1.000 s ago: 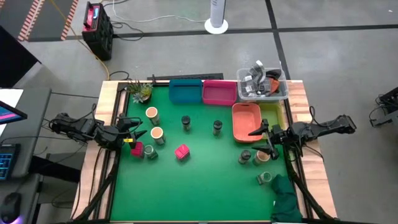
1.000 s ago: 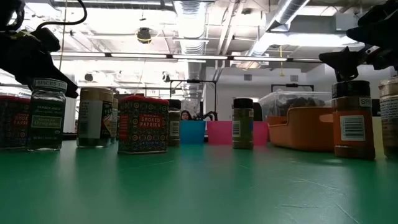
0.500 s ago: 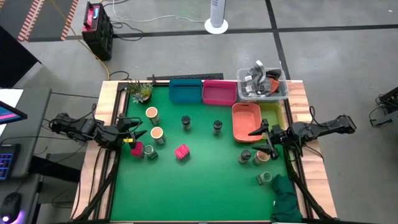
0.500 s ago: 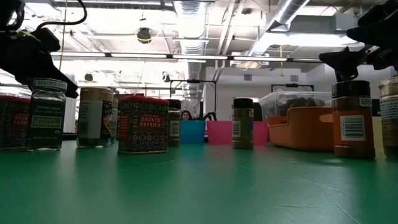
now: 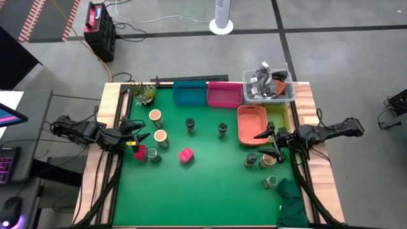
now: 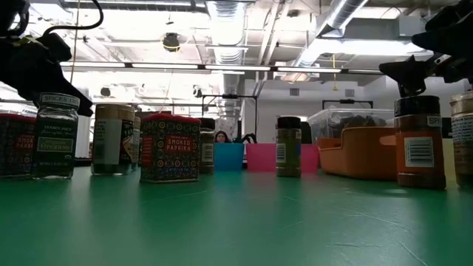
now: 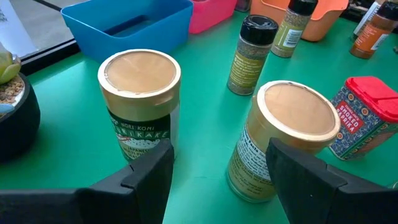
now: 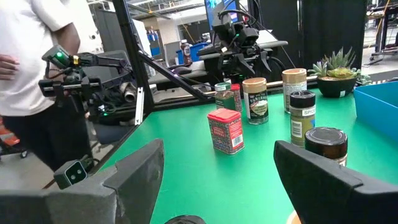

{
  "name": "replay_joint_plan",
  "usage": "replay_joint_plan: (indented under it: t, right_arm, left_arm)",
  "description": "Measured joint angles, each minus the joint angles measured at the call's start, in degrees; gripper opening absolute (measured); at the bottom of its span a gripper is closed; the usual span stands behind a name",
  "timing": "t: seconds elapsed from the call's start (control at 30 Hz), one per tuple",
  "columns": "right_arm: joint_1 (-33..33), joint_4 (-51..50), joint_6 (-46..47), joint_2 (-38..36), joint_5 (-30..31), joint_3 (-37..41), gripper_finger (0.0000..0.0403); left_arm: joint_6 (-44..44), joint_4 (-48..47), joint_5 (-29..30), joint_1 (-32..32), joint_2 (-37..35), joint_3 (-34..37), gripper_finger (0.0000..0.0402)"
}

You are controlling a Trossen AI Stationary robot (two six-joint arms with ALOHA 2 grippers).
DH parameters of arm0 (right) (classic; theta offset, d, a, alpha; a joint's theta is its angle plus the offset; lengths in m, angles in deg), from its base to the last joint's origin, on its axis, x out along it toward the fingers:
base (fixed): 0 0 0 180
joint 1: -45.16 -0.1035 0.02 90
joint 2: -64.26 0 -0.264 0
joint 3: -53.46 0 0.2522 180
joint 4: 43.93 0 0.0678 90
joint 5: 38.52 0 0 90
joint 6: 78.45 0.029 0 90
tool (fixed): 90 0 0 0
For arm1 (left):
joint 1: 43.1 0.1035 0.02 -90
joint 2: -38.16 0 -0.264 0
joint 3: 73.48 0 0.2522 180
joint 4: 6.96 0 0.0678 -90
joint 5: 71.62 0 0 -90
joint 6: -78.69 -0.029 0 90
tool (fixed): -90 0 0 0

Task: Sort spices by type
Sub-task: Put the middle top black seasoning bottle into the yellow bin

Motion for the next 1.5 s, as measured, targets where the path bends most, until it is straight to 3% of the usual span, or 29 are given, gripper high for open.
replay_joint_plan:
  t: [0.13, 0.27, 0.4, 0.53, 0.93, 1.07, 1.17, 1.5]
  right_arm:
    - [0.0, 0.0, 0.0, 0.0, 0.0, 0.0, 0.0329]
    - [0.0, 0.0, 0.0, 0.0, 0.0, 0.0, 0.0329]
    - [0.0, 0.0, 0.0, 0.0, 0.0, 0.0, 0.0329]
    - [0.0, 0.0, 0.0, 0.0, 0.0, 0.0, 0.0329]
    - [0.0, 0.0, 0.0, 0.0, 0.0, 0.0, 0.0329]
    - [0.0, 1.3, 0.4, 0.0, 0.1, 0.0, 0.0329]
    - [0.0, 7.7, 7.1, -0.1, 0.1, 0.0, 0.0329]
    - [0.8, 25.4, 28.4, -0.1, 0.2, 0.0, 0.0329]
  left_arm:
    - [5.3, 2.1, 0.1, 0.0, 0.0, 0.0, 0.0242]
    - [19.7, 12.5, 1.3, 0.0, 0.4, 0.0, 0.0242]
    - [27.0, 22.3, 4.2, 0.0, 0.6, 0.0, 0.0242]
    - [28.2, 26.8, 4.4, 0.0, 0.6, 0.0, 0.0242]
    - [26.0, 26.0, 5.6, 0.0, 0.7, 0.0, 0.0242]
    - [32.0, 26.3, 5.6, 0.0, 0.7, 0.0, 0.0242]
    - [36.1, 25.7, 5.5, 0.0, 0.8, 0.0, 0.0242]
    - [35.0, 25.3, 6.1, 0.0, 0.8, 0.0, 0.0242]
